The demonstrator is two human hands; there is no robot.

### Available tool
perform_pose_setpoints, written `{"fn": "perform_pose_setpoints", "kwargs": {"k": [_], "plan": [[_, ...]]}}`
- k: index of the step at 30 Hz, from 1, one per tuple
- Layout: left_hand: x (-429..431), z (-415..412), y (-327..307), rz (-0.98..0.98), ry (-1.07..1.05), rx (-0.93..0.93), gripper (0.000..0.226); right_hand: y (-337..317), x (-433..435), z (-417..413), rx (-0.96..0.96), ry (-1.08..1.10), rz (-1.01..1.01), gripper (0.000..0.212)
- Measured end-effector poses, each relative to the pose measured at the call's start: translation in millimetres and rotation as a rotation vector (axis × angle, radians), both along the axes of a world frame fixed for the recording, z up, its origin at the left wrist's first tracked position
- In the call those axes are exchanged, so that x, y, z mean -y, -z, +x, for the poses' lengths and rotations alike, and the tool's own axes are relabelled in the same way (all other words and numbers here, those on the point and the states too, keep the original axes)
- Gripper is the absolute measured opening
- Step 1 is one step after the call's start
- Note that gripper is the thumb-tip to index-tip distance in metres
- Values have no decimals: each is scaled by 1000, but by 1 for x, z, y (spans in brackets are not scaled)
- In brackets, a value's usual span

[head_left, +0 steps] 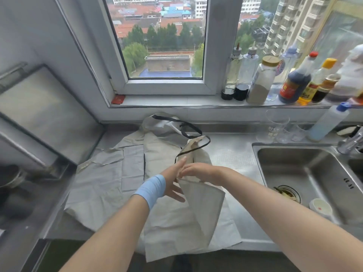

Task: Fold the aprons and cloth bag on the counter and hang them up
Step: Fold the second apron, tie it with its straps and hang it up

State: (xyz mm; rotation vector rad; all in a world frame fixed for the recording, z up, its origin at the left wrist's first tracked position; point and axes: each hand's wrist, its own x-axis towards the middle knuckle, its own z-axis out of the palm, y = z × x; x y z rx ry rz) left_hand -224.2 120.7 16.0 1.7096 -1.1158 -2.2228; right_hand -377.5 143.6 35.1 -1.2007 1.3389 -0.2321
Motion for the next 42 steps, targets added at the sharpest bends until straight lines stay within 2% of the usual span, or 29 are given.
{"fn": "perform_pose_setpoints", "kwargs": {"k": [2,5,6,9,12,14,17,19,22,24,27,29,31,32,34,36,39,42], "plan": [[-2,25,4,-29,-35,83,71,7,1,24,-12,-53,39,19],[-8,54,19,-139,-99,208,23,34,3,47,-139,-29,-83,15],[-8,63,27,-180,-89,288,16,44,3,53,-220,-18,-151,21],[-10,90,55,-233,81,558,18,72,-1,59,-419,-68,-215,44],[-7,100,67,-290,414,818,14,92,4,61,-489,-196,-165,39],[6,99,61,-419,439,927,19,96,16,59,-533,-171,-199,37],[38,90,52,-605,242,851,21,91,44,47,-555,115,-330,38],[61,78,47,-789,184,766,20,86,67,37,-593,287,-473,36],[90,51,42,-1109,177,716,35,82,100,19,-755,350,-534,45],[112,31,39,-1252,287,773,51,87,120,4,-836,294,-489,51],[135,13,45,-1192,606,974,63,99,134,-12,-818,144,-515,46],[154,15,52,-1090,677,1002,45,104,143,-14,-736,105,-643,28],[169,25,52,-890,526,799,30,103,155,-14,-681,76,-736,19],[172,32,53,-804,453,654,31,101,160,-13,-680,72,-755,19],[178,48,54,-686,360,406,37,96,173,-10,-736,116,-722,22],[179,66,57,-520,209,221,34,92,183,-6,-818,150,-652,23],[177,93,58,-292,-40,64,16,87,188,1,-811,147,-667,24],[168,108,65,-181,-175,-66,12,90,182,13,-606,-85,-811,46]]}}
